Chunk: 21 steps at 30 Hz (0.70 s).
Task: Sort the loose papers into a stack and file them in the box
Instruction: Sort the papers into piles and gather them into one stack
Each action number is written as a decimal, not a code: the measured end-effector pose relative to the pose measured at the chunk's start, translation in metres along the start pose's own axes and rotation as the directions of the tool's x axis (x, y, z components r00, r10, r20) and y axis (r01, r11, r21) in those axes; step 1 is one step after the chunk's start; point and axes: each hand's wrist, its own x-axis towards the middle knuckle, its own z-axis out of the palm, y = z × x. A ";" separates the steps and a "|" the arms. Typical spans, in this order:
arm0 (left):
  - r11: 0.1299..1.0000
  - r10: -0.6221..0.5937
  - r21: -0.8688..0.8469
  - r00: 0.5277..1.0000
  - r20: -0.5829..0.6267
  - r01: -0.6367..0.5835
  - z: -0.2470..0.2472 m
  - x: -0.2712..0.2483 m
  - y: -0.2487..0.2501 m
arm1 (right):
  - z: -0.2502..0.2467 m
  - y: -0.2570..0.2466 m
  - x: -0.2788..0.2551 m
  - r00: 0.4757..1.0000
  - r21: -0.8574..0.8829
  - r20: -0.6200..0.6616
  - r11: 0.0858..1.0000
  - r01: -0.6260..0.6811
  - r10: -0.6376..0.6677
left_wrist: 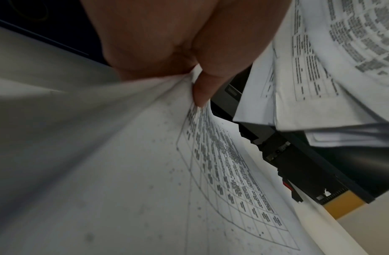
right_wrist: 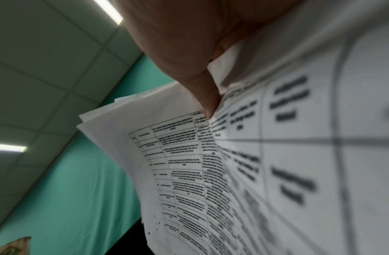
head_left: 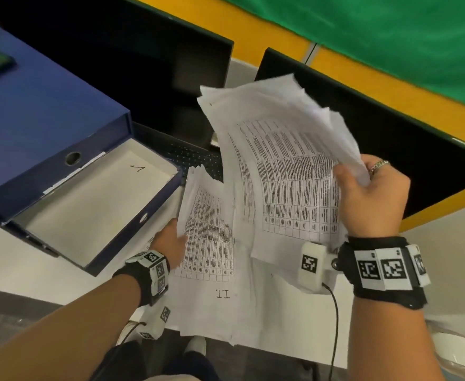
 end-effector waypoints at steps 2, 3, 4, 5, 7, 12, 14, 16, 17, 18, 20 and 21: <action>0.999 0.007 -0.033 1.000 0.008 -0.007 0.001 -0.001 -0.001 | -0.003 0.003 0.004 0.999 0.052 0.005 0.998 -0.047 0.047; 0.998 0.013 -0.056 1.000 0.006 -0.012 0.002 0.000 -0.002 | -0.003 0.006 0.005 0.997 0.079 0.020 0.994 -0.079 0.077; 0.996 0.016 -0.091 1.000 0.001 -0.016 0.003 0.002 -0.003 | -0.003 0.008 0.005 0.992 0.099 0.052 0.988 -0.118 0.113; 0.990 0.014 -0.143 1.000 0.001 -0.014 0.003 0.003 -0.004 | 0.000 0.014 0.005 0.983 0.105 0.097 0.981 -0.163 0.153; 0.969 0.004 -0.246 1.000 0.001 -0.004 0.003 0.003 -0.004 | 0.014 0.031 -0.001 0.947 0.066 0.202 0.962 -0.266 0.249; 0.924 -0.095 -0.369 0.995 0.028 0.098 -0.006 0.002 -0.002 | 0.075 0.102 -0.030 0.723 -0.074 0.488 0.849 -0.524 0.489; 0.949 -0.078 -0.304 0.996 0.050 0.089 -0.003 0.008 -0.011 | 0.099 0.130 -0.045 0.641 -0.158 0.540 0.814 -0.558 0.545; 0.985 -0.066 -0.161 0.998 0.019 0.068 -0.001 0.009 -0.018 | 0.118 0.151 -0.060 0.602 -0.281 0.523 0.789 -0.547 0.603; 0.990 -0.073 -0.118 0.997 -0.007 0.072 -0.001 0.010 -0.021 | 0.123 0.159 -0.067 0.596 -0.370 0.501 0.778 -0.509 0.628; 0.991 -0.082 -0.107 0.996 -0.017 0.080 -0.003 0.008 -0.021 | 0.127 0.166 -0.073 0.595 -0.435 0.483 0.766 -0.474 0.642; 0.983 -0.103 -0.151 0.995 -0.009 0.100 -0.006 0.005 -0.021 | 0.129 0.174 -0.079 0.582 -0.455 0.447 0.733 -0.506 0.680; 0.980 -0.112 -0.169 0.994 -0.005 0.109 -0.005 0.005 -0.021 | 0.128 0.175 -0.082 0.574 -0.425 0.440 0.723 -0.544 0.691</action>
